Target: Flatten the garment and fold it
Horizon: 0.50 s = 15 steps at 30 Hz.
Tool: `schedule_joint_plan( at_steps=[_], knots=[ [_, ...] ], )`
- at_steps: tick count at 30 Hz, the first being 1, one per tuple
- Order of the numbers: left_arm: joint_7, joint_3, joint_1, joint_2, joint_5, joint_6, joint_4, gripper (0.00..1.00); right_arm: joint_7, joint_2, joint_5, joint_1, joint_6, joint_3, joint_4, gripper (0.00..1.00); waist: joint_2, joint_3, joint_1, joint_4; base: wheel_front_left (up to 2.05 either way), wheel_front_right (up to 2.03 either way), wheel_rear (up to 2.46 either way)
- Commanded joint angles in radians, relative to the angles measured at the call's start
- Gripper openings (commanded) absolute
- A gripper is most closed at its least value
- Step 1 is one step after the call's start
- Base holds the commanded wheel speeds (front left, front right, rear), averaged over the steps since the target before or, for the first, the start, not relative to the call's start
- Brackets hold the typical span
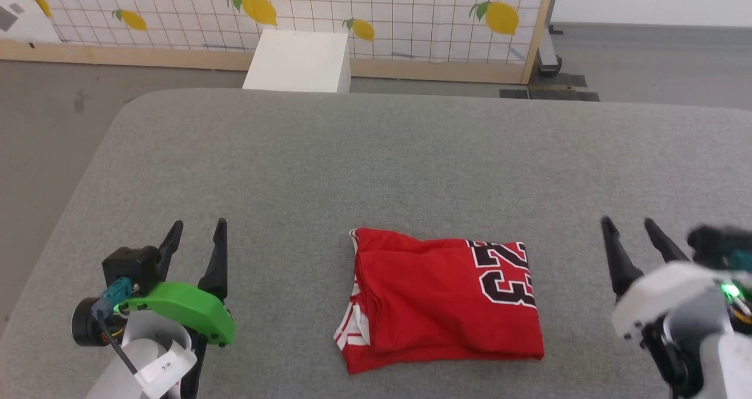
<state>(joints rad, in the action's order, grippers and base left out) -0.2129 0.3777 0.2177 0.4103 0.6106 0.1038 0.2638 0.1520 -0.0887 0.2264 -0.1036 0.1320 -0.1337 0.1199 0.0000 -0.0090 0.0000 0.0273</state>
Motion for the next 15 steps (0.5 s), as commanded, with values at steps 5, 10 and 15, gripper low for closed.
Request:
schedule_joint_plan(
  at_steps=[5, 10, 15],
  knots=[
    [-0.009, -0.003, -0.007, 0.009, 0.009, 0.014, -0.025, 1.00, 0.306, -0.035, 0.032, -0.111, -0.001, 0.087, 0.037, 1.00, 0.0000, 0.027, 0.0000, 0.021, 0.00, 0.00, 0.00],
    [-0.009, 0.001, 0.009, 0.005, 0.005, 0.018, -0.048, 1.00, 0.570, -0.063, 0.027, -0.176, -0.001, 0.174, 0.092, 1.00, 0.0000, 0.075, 0.0000, 0.056, 0.00, 0.00, 0.00],
    [-0.013, 0.007, 0.039, -0.009, -0.001, 0.020, -0.066, 1.00, 0.706, -0.088, -0.004, -0.229, -0.001, 0.246, 0.150, 1.00, 0.0000, 0.141, 0.0000, 0.100, 0.00, 0.00, 0.00]
  ],
)
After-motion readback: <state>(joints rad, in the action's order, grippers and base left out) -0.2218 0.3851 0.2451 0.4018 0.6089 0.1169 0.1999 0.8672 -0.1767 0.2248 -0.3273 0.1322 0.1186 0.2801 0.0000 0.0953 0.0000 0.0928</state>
